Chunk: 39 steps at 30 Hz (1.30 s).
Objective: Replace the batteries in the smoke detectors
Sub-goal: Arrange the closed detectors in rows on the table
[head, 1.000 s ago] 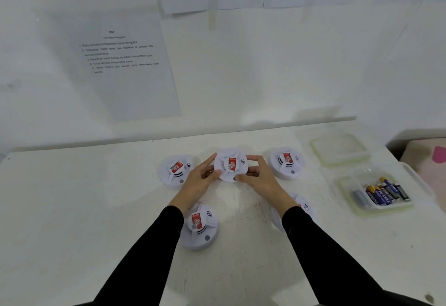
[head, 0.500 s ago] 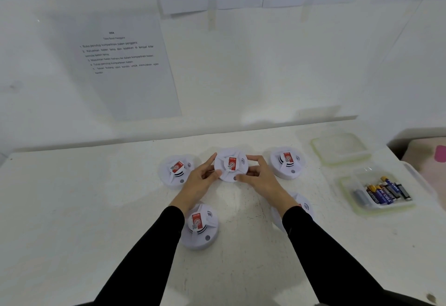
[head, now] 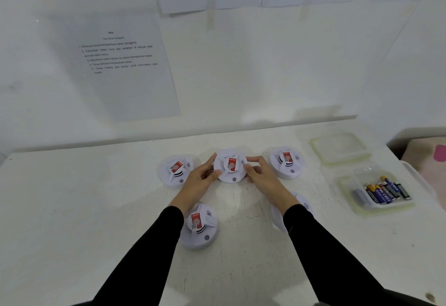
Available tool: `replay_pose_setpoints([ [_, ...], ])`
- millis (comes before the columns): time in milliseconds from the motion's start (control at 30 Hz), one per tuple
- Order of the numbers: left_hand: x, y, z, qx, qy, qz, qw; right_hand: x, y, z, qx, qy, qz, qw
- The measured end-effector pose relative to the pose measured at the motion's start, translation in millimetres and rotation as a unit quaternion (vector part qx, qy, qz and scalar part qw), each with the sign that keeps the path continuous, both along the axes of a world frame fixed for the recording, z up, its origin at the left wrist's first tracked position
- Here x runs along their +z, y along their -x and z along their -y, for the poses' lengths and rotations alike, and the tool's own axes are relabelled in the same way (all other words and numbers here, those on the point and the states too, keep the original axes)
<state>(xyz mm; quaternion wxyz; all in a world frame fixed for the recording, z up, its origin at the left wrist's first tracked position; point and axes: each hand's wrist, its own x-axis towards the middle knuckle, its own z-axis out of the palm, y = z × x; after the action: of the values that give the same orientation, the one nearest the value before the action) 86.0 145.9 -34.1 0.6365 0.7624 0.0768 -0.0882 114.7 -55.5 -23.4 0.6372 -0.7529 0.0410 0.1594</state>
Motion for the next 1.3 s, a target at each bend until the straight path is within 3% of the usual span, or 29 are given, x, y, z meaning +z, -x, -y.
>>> replay_pose_setpoints([
  [1300,-2.4,-1.9,-1.3,-0.001,-0.017,0.004,1.000,-11.7,-4.2,0.6,-0.002,-0.009,0.028,1.000],
])
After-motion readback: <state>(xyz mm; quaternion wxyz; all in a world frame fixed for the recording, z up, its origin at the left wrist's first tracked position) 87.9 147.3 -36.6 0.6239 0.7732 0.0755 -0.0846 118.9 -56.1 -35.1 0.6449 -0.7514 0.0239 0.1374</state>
